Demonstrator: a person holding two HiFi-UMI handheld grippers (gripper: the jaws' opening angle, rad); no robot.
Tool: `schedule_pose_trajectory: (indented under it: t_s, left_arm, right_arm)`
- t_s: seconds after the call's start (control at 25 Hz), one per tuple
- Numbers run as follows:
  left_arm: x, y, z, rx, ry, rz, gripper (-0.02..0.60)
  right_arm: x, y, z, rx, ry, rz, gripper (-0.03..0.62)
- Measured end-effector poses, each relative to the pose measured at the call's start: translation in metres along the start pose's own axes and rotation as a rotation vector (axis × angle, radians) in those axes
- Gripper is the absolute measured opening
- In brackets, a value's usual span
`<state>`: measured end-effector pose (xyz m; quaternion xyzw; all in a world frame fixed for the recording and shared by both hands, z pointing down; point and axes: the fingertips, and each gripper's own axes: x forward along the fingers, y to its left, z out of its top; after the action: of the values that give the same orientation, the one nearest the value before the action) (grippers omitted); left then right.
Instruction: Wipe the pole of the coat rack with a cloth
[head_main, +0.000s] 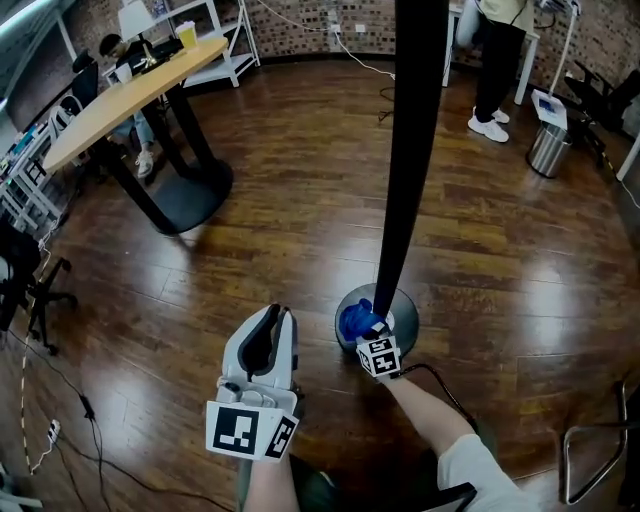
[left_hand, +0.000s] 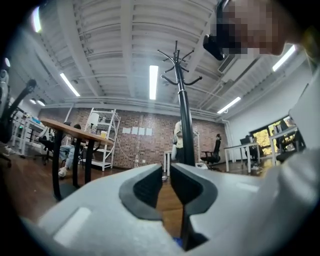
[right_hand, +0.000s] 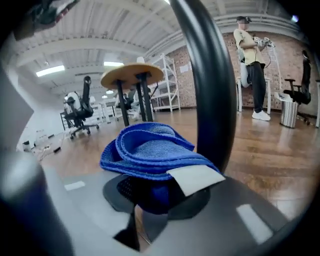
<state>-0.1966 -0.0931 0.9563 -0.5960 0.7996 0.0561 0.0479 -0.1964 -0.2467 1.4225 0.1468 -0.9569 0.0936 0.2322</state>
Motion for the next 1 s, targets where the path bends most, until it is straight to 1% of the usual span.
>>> schedule_pose_trajectory:
  t_s: [0.04, 0.08, 0.16, 0.2, 0.24, 0.28, 0.32, 0.36, 0.4, 0.44, 0.48, 0.52, 0.56, 0.6, 0.64, 0.72, 0.76, 0.8, 0.84, 0.92, 0.96, 1.0]
  left_arm:
    - [0.002, 0.003, -0.002, -0.002, -0.002, 0.008, 0.049]
    - [0.004, 0.008, -0.007, -0.001, 0.0, 0.025, 0.049]
    - [0.01, 0.021, -0.016, 0.013, 0.027, 0.072, 0.046]
    - [0.013, 0.023, -0.01, 0.021, 0.044, 0.081, 0.044]
    - [0.017, 0.02, 0.007, 0.02, 0.049, 0.07, 0.046]
    - [0.02, 0.014, 0.034, 0.0, 0.039, 0.049, 0.046]
    - [0.023, 0.006, 0.067, -0.039, 0.028, 0.027, 0.046]
    - [0.026, -0.005, 0.1, -0.084, 0.025, 0.006, 0.046]
    - [0.026, -0.017, 0.132, -0.108, 0.029, -0.016, 0.046]
    - [0.024, -0.03, 0.162, -0.088, 0.033, -0.041, 0.046]
    - [0.021, -0.042, 0.19, -0.014, 0.037, -0.071, 0.046]
    - [0.019, -0.052, 0.217, 0.091, 0.043, -0.109, 0.044]
    - [0.017, -0.061, 0.245, 0.166, 0.056, -0.149, 0.044]
    - [0.016, -0.069, 0.274, 0.162, 0.076, -0.178, 0.044]
    - [0.015, -0.076, 0.304, 0.096, 0.097, -0.192, 0.044]
    - [0.01, -0.078, 0.369, -0.059, 0.152, -0.197, 0.044]
    - [0.004, -0.076, 0.402, -0.105, 0.178, -0.195, 0.044]
    - [-0.003, -0.073, 0.435, -0.122, 0.192, -0.194, 0.044]
    - [-0.008, -0.072, 0.47, -0.11, 0.189, -0.2, 0.044]
    - [-0.011, -0.078, 0.537, -0.025, 0.139, -0.231, 0.044]
    - [-0.011, -0.08, 0.563, 0.024, 0.106, -0.243, 0.044]
    - [-0.011, -0.082, 0.582, 0.06, 0.077, -0.248, 0.044]
  right_arm:
    - [-0.018, 0.013, 0.044, -0.006, -0.087, 0.037, 0.107]
    - [-0.047, 0.032, 0.103, -0.023, -0.204, 0.083, 0.106]
    - [-0.142, 0.075, 0.242, -0.057, -0.486, 0.174, 0.106]
    - [-0.2, 0.091, 0.309, -0.062, -0.612, 0.2, 0.106]
    - [-0.257, 0.1, 0.368, -0.059, -0.709, 0.209, 0.106]
    - [-0.307, 0.104, 0.418, -0.053, -0.777, 0.211, 0.106]
    - [-0.349, 0.108, 0.461, -0.054, -0.817, 0.213, 0.106]
    - [-0.382, 0.111, 0.494, -0.06, -0.829, 0.211, 0.106]
    - [-0.405, 0.114, 0.519, -0.064, -0.819, 0.203, 0.106]
    - [-0.422, 0.118, 0.539, -0.059, -0.8, 0.195, 0.106]
    - [-0.435, 0.122, 0.557, -0.044, -0.785, 0.195, 0.107]
    - [-0.446, 0.127, 0.577, -0.019, -0.776, 0.204, 0.107]
    - [-0.459, 0.133, 0.597, 0.011, -0.765, 0.215, 0.107]
    - [-0.475, 0.137, 0.618, 0.041, -0.749, 0.22, 0.107]
    - [-0.495, 0.141, 0.64, 0.069, -0.732, 0.219, 0.107]
    - [-0.54, 0.15, 0.684, 0.134, -0.702, 0.21, 0.106]
    - [-0.563, 0.157, 0.705, 0.16, -0.688, 0.202, 0.106]
    - [-0.587, 0.164, 0.725, 0.174, -0.678, 0.189, 0.106]
    - [-0.609, 0.171, 0.744, 0.175, -0.669, 0.18, 0.106]
    - [-0.645, 0.183, 0.781, 0.146, -0.648, 0.177, 0.107]
    - [-0.658, 0.187, 0.795, 0.117, -0.638, 0.169, 0.107]
    - [-0.668, 0.19, 0.804, 0.085, -0.628, 0.15, 0.107]
